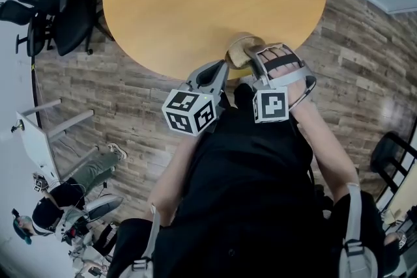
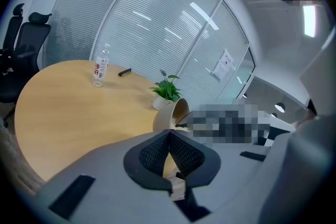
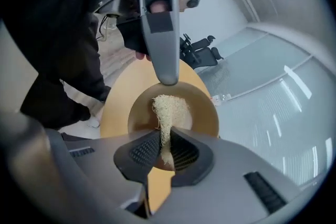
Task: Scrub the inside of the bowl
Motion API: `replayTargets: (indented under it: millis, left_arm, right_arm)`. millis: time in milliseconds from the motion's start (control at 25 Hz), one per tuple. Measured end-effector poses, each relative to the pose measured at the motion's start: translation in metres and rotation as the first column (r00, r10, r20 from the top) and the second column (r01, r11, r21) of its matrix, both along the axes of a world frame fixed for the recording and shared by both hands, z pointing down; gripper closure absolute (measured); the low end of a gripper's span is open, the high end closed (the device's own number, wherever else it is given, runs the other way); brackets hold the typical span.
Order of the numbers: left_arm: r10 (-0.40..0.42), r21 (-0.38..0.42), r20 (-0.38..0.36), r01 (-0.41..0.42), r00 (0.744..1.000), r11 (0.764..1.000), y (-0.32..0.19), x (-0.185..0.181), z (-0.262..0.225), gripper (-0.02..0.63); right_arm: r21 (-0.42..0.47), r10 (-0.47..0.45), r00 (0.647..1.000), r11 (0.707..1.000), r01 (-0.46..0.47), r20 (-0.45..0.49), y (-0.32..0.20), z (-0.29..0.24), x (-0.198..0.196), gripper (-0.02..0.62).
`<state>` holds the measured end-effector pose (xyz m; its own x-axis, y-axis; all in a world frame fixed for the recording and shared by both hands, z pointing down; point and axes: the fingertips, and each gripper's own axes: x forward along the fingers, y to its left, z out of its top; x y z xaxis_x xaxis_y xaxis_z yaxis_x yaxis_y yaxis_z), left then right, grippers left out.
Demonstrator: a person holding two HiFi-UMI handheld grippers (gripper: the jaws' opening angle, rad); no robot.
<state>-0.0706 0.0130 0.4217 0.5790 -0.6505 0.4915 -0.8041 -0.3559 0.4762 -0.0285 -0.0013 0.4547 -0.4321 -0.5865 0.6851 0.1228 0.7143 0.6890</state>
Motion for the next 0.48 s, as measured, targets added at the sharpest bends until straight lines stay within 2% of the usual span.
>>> replayTargets:
  millis: [160,240,320,480]
  left_arm:
    - [-0.001,-0.008,-0.007,0.001,1.000,1.000,-0.001,0.000,0.001,0.594]
    - [-0.002,-0.001,-0.015,0.002,1.000,1.000,-0.002,0.000,-0.001,0.594]
    - [0.006,0.009,-0.015,-0.006,1.000,1.000,-0.004,0.002,-0.002,0.594]
    - [0.026,0.012,0.002,-0.026,1.000,1.000,-0.007,0.007,-0.001,0.594]
  right_arm:
    - [0.114,-0.051,0.999,0.992,0.051,0.001,-0.008,-0.016,0.001,0.558]
    - [0.134,-0.067,0.998,0.989,0.068,-0.012,-0.011,-0.017,0.002,0.558]
    - [0.103,-0.059,0.998,0.993,0.059,-0.002,-0.013,-0.011,0.003,0.558]
    - [-0.041,-0.001,0.998,0.999,0.004,0.059,-0.014,0.003,0.006,0.558]
